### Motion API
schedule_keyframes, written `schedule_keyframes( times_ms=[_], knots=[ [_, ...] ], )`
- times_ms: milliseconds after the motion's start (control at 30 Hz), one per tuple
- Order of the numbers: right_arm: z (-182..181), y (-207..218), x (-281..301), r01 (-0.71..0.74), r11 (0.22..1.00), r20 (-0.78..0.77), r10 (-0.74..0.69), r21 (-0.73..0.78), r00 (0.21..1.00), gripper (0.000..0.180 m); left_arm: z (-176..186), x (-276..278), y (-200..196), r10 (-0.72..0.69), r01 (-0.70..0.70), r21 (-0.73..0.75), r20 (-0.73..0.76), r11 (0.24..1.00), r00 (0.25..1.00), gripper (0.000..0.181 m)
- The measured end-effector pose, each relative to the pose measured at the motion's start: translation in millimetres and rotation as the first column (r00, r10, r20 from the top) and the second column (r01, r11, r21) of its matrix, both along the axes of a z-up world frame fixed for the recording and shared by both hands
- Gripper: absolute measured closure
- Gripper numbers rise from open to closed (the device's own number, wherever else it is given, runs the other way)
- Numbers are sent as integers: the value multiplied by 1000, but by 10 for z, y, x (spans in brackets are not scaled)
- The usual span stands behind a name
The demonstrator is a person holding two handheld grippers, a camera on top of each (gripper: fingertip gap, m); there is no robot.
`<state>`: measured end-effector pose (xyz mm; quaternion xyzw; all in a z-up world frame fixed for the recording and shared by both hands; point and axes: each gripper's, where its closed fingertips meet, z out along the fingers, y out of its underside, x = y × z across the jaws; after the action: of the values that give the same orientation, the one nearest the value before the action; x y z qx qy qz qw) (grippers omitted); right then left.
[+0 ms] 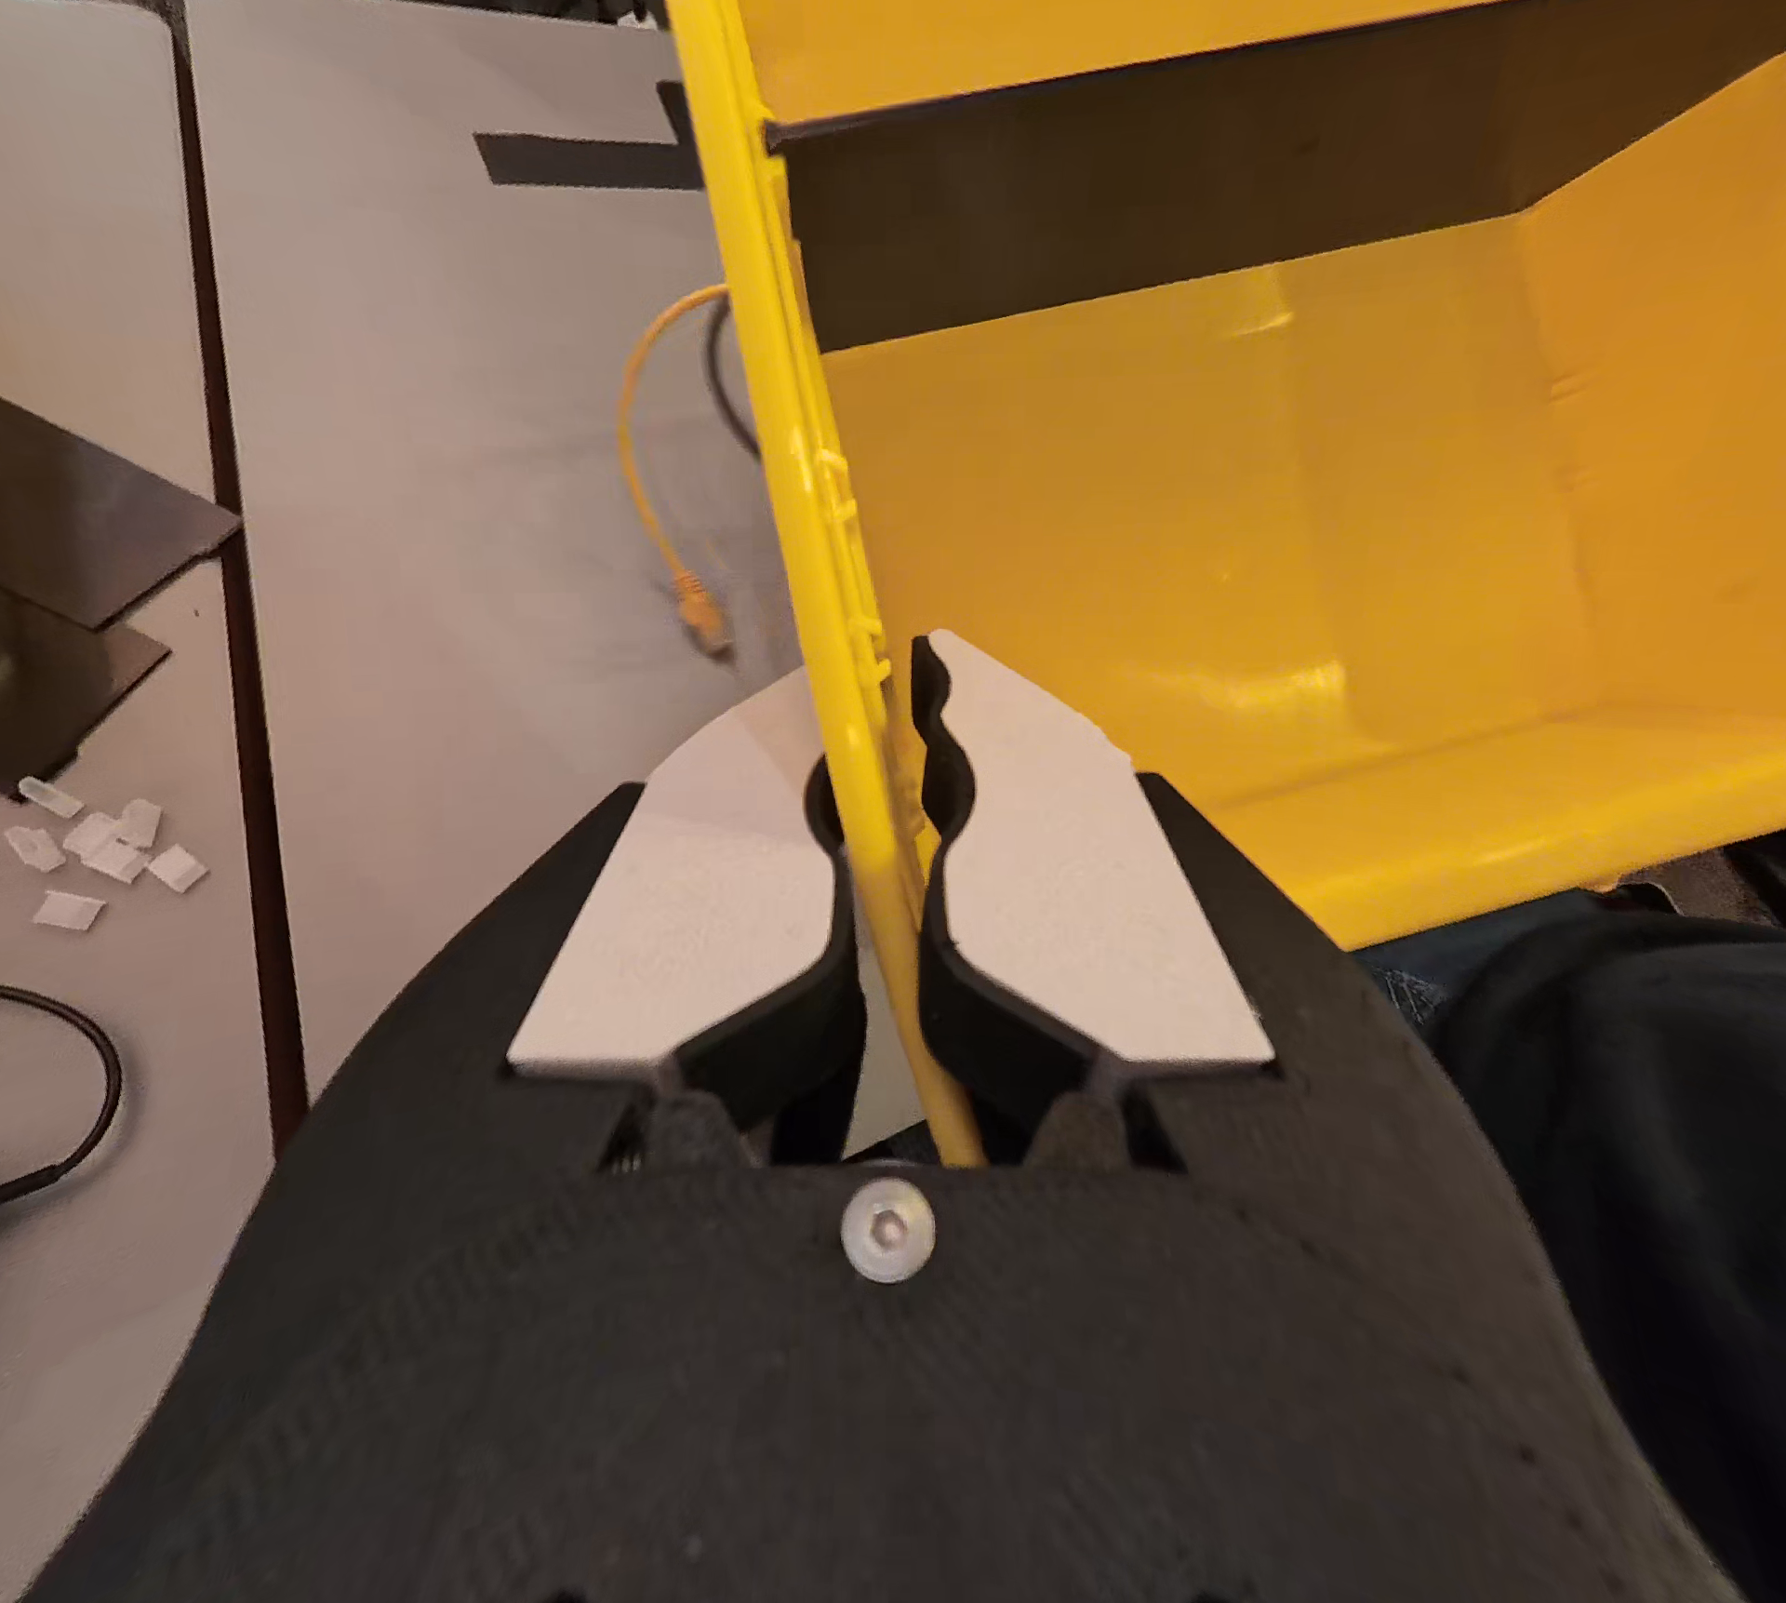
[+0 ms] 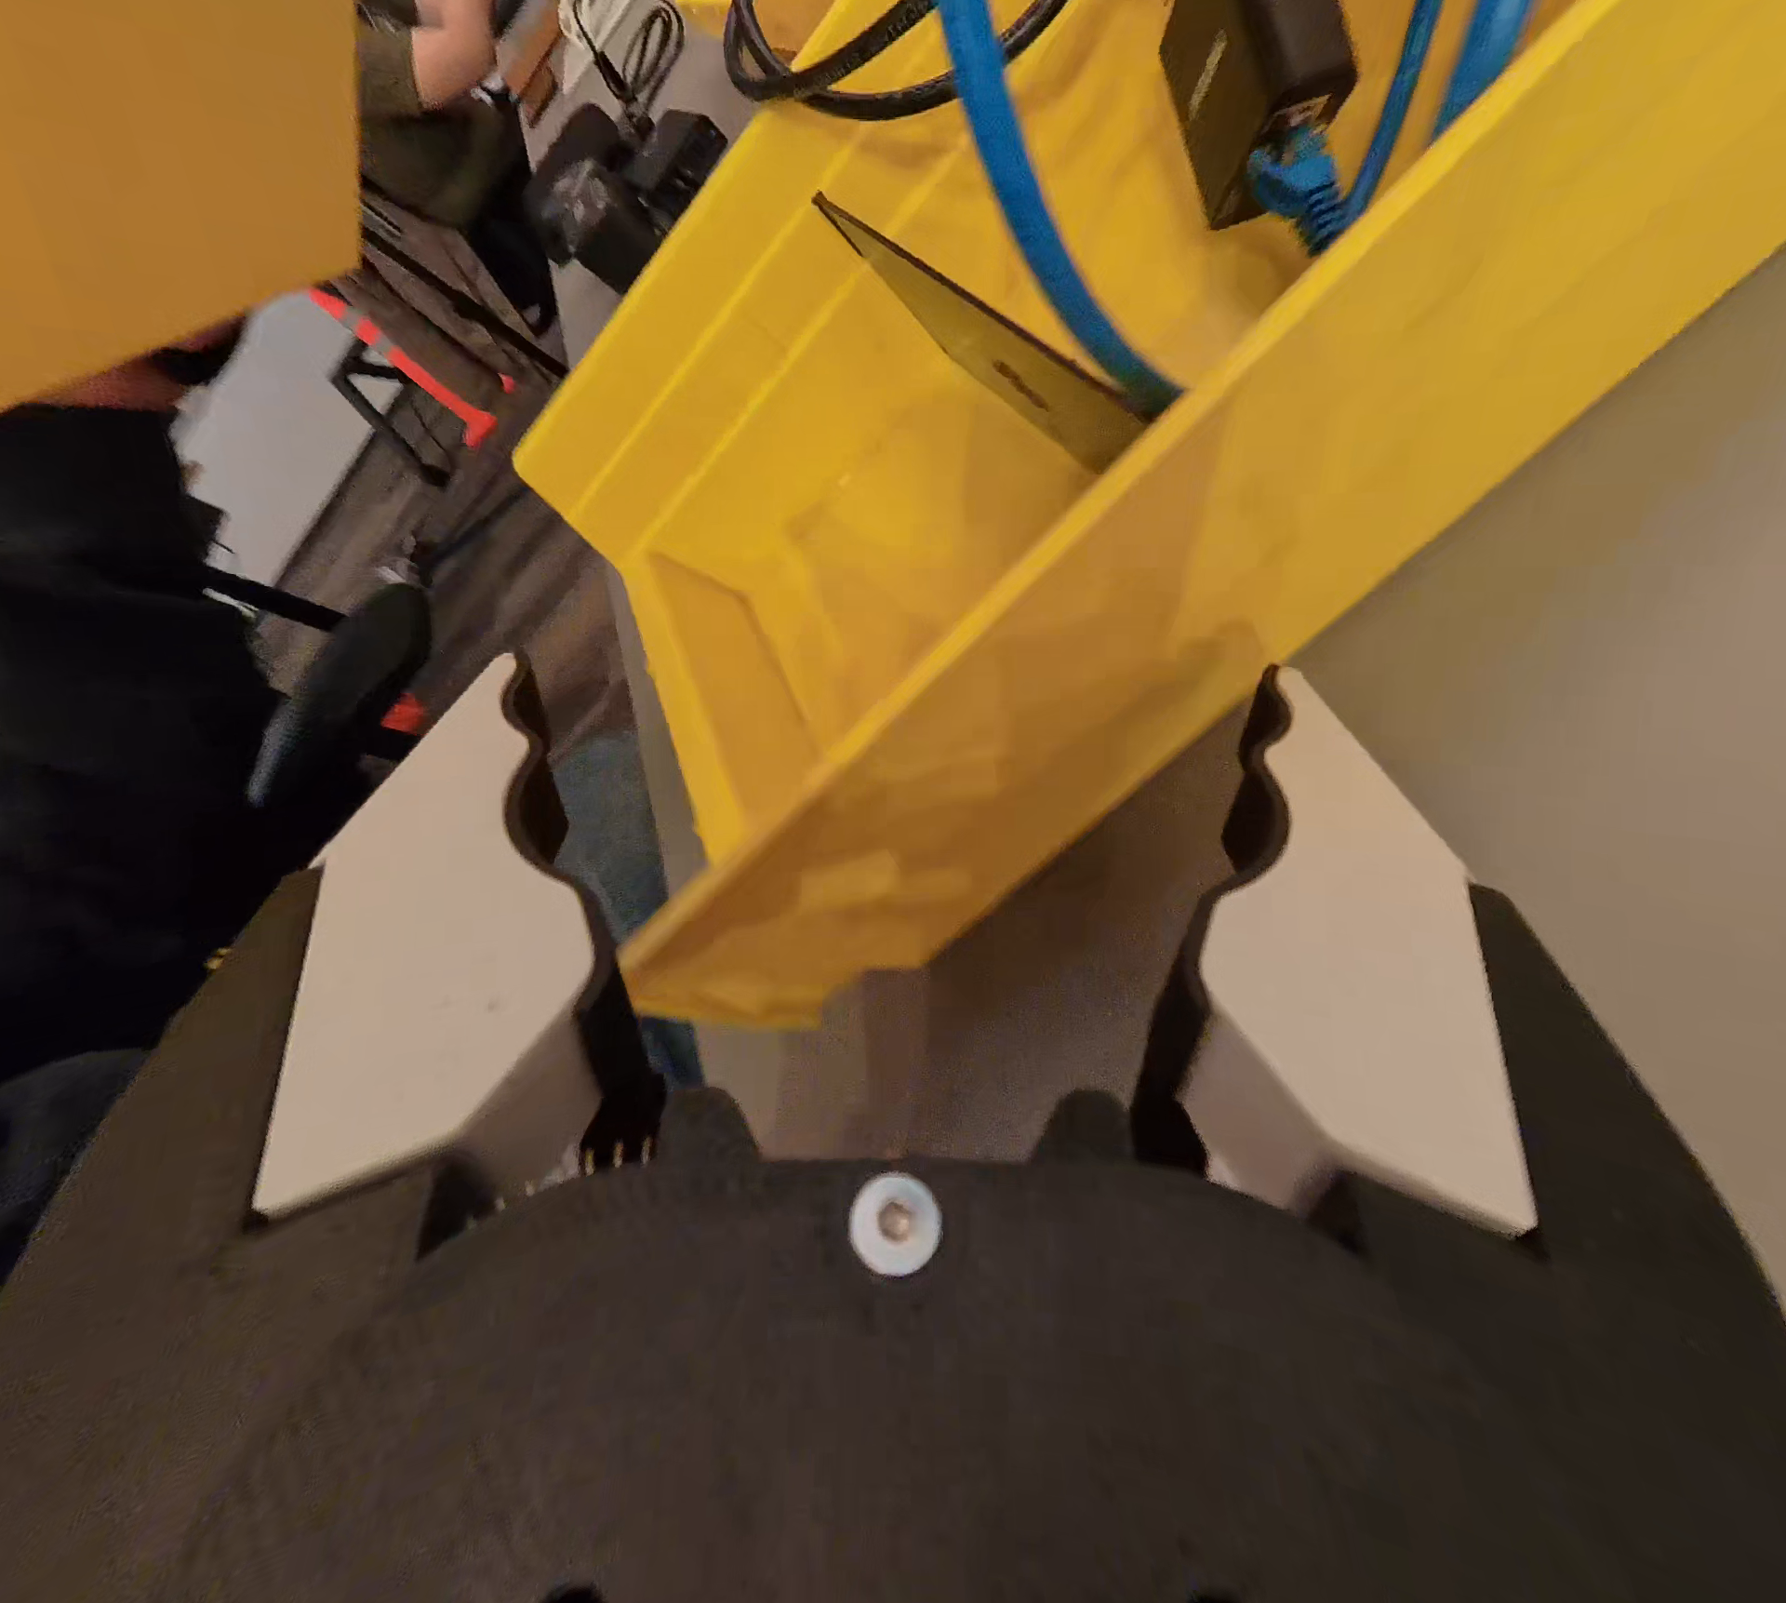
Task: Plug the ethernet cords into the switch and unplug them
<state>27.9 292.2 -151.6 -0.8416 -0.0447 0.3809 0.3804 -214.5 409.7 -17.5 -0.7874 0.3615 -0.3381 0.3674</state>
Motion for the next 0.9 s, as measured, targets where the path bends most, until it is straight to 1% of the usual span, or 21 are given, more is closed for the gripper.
schedule_keyframes(
  times_ms=[67,133,200,267,300,367,433,467,533,567,600,633,667,733,767,800,867,900],
  knots=[
    [13,43,37,12,999,44,-14,44,999,39,80,110,-76,-11,12,31,-12,999,1000,172],
    [88,8,182,35,997,33,-37,70,999,42,152,309,-175,-35,35,56,-11,998,999,171],
    [264,-99,388,48,990,29,-53,131,998,48,186,589,-291,-71,73,83,-19,994,997,170],
    [542,-269,614,76,974,1,-78,213,997,53,168,939,-425,-120,122,94,-30,988,992,170],
    [715,-381,735,97,959,-20,-95,267,995,57,143,1130,-493,-145,149,102,-42,984,989,169],
    [1061,-670,1020,145,908,-49,-137,394,989,70,83,1525,-624,-193,201,131,-71,971,979,167],
    [1337,-1030,1408,224,817,-58,-228,531,972,82,30,1892,-760,-224,245,190,-125,951,967,165],
    [1394,-1217,1617,278,783,-72,-288,557,955,80,24,2067,-846,-240,262,192,-131,946,962,163],
    [1478,-1629,1830,342,761,-168,-301,551,939,74,-55,2385,-994,-260,302,230,-194,925,946,162],
    [1493,-1805,1901,377,748,-199,-321,546,926,73,-103,2542,-1081,-275,323,234,-213,917,937,162],
    [1470,-1950,1939,400,734,-192,-356,548,915,72,-137,2704,-1179,-293,333,216,-194,918,936,164],
    [1415,-2064,1931,406,733,-158,-386,546,909,69,-200,2854,-1274,-319,355,196,-194,914,928,165],
    [1365,-2161,1901,414,731,-133,-411,543,902,67,-295,2985,-1362,-346,390,186,-229,902,910,165],
    [1186,-2268,1901,470,726,-89,-497,502,863,66,-471,3229,-1566,-383,452,205,-300,868,873,170],
    [1019,-2286,1941,506,728,-46,-551,463,833,64,-581,3343,-1707,-415,482,184,-311,856,855,171],
    [888,-2307,1948,520,732,-21,-571,441,821,65,-691,3443,-1834,-451,509,146,-306,848,839,172],
    [727,-2377,2063,580,702,7,-640,413,769,67,-906,3570,-1915,-469,538,127,-351,833,810,174],
    [694,-2434,2128,599,679,47,-678,425,734,69,-962,3631,-1951,-483,538,98,-330,837,811,174]
  ],
)
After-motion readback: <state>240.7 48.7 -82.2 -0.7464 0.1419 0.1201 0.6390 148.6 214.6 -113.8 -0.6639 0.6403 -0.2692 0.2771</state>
